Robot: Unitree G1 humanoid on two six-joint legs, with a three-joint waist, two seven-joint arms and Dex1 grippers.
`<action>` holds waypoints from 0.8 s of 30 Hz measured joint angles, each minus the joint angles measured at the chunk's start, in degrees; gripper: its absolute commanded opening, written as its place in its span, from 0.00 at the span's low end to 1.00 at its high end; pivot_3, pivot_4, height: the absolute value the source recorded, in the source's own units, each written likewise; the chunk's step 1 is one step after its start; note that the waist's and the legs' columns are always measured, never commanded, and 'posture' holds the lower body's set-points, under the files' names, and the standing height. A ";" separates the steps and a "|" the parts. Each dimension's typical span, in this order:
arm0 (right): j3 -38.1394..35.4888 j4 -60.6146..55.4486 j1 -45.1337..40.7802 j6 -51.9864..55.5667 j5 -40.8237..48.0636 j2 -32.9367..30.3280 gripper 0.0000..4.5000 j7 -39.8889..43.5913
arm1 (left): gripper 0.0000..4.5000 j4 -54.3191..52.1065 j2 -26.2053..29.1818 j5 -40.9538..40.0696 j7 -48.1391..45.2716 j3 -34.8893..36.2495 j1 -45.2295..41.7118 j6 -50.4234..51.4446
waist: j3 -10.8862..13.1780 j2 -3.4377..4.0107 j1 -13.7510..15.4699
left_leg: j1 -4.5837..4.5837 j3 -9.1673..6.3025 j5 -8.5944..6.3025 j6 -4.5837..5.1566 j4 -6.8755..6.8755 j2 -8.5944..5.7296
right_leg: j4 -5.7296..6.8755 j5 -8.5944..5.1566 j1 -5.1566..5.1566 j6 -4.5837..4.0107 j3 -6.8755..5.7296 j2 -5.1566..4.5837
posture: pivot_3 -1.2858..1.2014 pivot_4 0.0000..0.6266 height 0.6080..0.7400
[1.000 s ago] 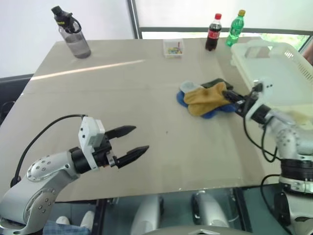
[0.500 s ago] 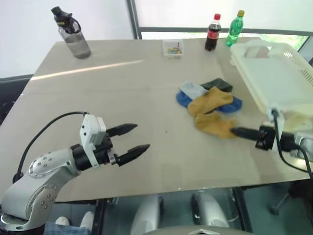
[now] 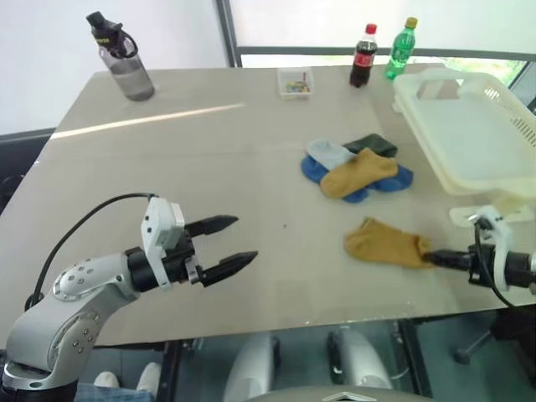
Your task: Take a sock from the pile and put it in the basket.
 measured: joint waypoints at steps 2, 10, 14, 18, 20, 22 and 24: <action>-2.46 0.01 -2.30 0.38 2.83 0.58 0.00 0.92 | 1.00 0.02 0.05 0.00 -0.17 -0.01 -0.17 0.00 | 0.02 0.02 -0.05 | -0.01 -0.02 0.00 0.00 0.00 0.03 | 0.00 0.00 -0.01 0.00 0.00 0.04 | 0.52 0.24 1.00; -5.69 -9.43 -10.58 7.90 29.68 6.75 0.00 -4.51 | 1.00 0.12 0.13 0.00 -0.39 -0.04 -0.49 0.06 | 0.01 -0.12 0.15 | -0.07 -0.13 0.00 0.00 -0.04 0.05 | -0.02 0.02 0.02 -0.05 -0.06 0.05 | 0.52 0.24 1.00; 6.48 -12.01 -12.66 8.70 32.29 15.53 0.00 -16.10 | 1.00 0.21 0.19 0.00 -0.44 -0.19 -0.76 0.15 | 0.01 -0.12 0.01 | -0.05 -0.12 0.00 0.00 -0.02 0.06 | 0.00 0.02 -0.01 -0.05 -0.03 0.04 | 0.52 0.24 1.00; 14.53 -11.59 -15.73 8.29 30.08 24.44 0.00 -26.81 | 1.00 0.28 0.23 -0.02 -0.47 -0.24 -0.70 0.24 | 0.03 -0.10 -0.02 | -0.10 -0.15 0.00 0.00 -0.03 0.07 | 0.01 0.13 -0.11 -0.21 0.02 0.03 | 0.52 0.24 1.00; 19.16 -11.58 -17.90 8.04 28.44 29.79 0.00 -32.02 | 1.00 0.24 0.23 -0.04 -0.42 -0.38 -0.90 0.28 | 0.03 -0.10 -0.12 | -0.11 -0.20 0.00 0.00 -0.05 0.06 | 0.03 0.14 -0.15 -0.23 0.04 0.04 | 0.52 0.24 1.00; 21.37 -11.18 -19.07 8.01 25.92 31.82 0.00 -35.11 | 1.00 0.24 0.23 -0.04 -0.27 -0.38 -0.81 0.31 | 0.03 -0.10 0.04 | -0.14 -0.20 0.00 0.00 -0.06 0.05 | 0.03 0.15 -0.15 -0.24 0.03 0.00 | 0.52 0.24 1.00; 22.52 -9.93 -20.15 7.23 22.65 33.21 0.00 -37.19 | 1.00 0.23 0.23 -0.05 -0.20 -0.41 -0.73 0.31 | 0.03 -0.10 0.08 | -0.17 -0.19 0.00 0.00 -0.06 0.02 | 0.01 0.15 -0.15 -0.24 0.02 -0.04 | 0.52 0.24 1.00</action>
